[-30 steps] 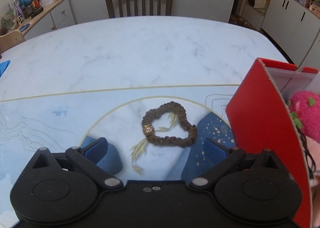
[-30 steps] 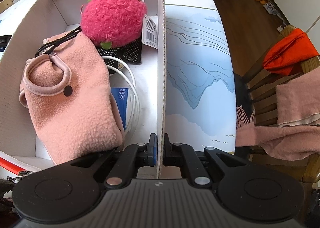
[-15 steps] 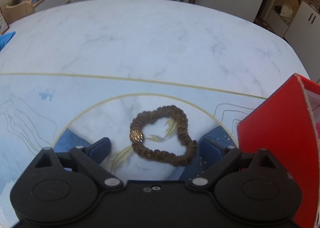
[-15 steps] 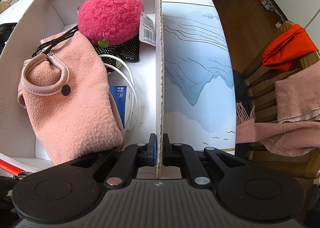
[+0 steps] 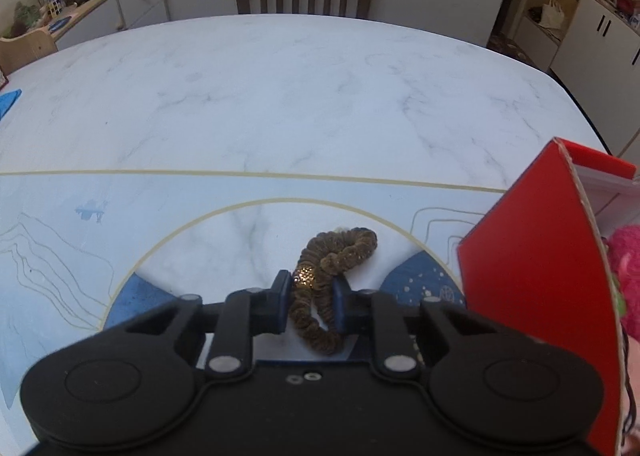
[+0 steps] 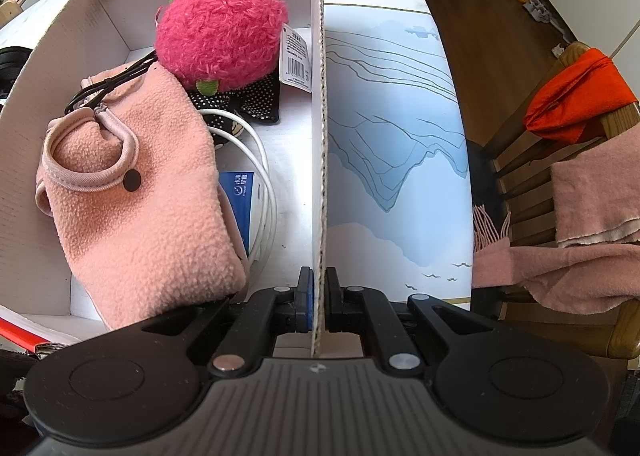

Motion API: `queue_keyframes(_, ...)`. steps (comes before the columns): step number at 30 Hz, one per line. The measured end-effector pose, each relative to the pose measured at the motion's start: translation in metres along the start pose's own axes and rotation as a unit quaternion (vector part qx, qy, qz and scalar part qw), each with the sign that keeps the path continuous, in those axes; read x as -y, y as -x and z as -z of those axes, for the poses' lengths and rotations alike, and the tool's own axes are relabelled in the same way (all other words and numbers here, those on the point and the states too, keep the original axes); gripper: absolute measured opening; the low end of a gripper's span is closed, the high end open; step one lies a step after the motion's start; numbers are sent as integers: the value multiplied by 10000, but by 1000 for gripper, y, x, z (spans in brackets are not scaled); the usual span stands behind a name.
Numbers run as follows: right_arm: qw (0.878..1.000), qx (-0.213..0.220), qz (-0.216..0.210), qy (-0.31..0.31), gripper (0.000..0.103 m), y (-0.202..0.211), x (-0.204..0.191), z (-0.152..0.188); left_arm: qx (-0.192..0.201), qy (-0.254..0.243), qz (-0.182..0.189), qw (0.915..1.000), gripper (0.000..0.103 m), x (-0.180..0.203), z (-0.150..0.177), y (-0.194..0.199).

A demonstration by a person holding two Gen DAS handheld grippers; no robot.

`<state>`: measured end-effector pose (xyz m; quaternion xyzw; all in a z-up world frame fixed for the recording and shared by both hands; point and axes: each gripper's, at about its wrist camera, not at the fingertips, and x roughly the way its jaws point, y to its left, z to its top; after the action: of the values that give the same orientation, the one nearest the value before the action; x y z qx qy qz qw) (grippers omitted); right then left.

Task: Organize objects
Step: 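Grasp the brown hair tie with the left tool and lift it, then carry the hair tie into the box and lower it onto the hat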

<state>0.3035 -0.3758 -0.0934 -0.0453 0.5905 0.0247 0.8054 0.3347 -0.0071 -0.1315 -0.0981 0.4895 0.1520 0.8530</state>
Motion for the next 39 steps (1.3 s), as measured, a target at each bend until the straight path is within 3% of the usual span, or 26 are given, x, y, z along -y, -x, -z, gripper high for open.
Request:
queue_keyframes(7,10000,31,-21,22,5,1,1,0,63,-94,150,9998,17,-5,10,25)
queue_keyframes(18,9999,115,3,126,5,2,0,0,401,-294,861,9950,17,9,17,110)
queue_keyframes(28,9996,202,-12,221,5,6,-2,0,612,-1074,1337,9833,17,73,26,147)
queue_keyframes(39,9993,249,-30,293,5,7,-3,0,585,-1994,1509,9665,17,146,39,144)
